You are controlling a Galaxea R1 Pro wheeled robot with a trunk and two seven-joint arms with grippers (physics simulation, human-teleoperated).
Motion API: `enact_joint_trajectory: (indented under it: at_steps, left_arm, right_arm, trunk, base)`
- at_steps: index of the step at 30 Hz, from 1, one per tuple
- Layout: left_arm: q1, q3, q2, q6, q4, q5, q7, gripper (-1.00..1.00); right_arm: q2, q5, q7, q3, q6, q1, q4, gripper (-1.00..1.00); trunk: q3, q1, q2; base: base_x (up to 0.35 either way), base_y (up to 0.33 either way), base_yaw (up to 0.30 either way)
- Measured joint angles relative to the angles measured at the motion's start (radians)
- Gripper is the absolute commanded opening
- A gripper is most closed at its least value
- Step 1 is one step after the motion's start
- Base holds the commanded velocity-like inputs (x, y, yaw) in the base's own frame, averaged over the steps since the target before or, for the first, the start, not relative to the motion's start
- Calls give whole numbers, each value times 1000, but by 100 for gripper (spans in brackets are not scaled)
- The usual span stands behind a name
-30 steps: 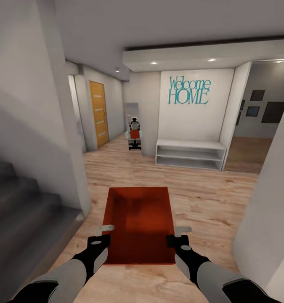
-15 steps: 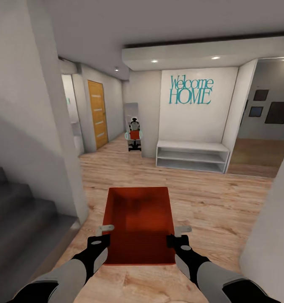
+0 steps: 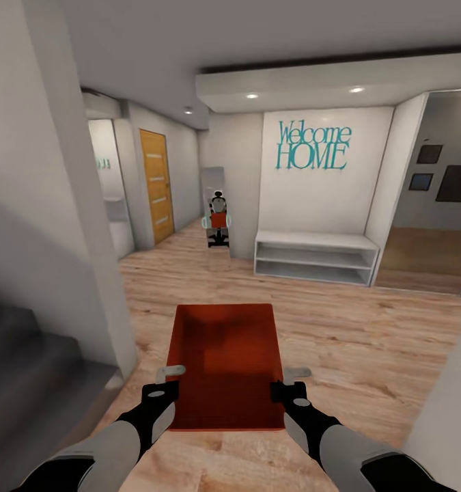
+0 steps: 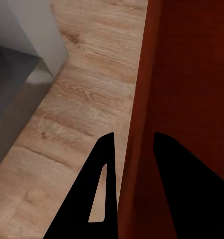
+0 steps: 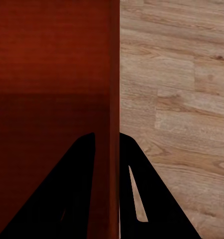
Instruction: Move the two storage containers from the living room to the garage. In the garage, place one container on the floor and stack the other container on top of it (either order is fine).
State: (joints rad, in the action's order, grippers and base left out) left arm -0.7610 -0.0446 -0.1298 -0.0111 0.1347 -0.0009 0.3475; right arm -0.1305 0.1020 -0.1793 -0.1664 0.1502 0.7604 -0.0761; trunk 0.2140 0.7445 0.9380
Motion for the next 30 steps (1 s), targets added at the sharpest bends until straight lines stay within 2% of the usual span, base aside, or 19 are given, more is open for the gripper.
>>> enact_joint_trajectory:
  at_steps: [30]
  left_arm:
    - [0, 0, 1, 0, 0, 0, -1, -100]
  right_arm:
    - [-1, 0, -2, 0, 0, 0, 0, -100]
  trunk:
    - [0, 0, 0]
  base:
    - [323, 0, 0]
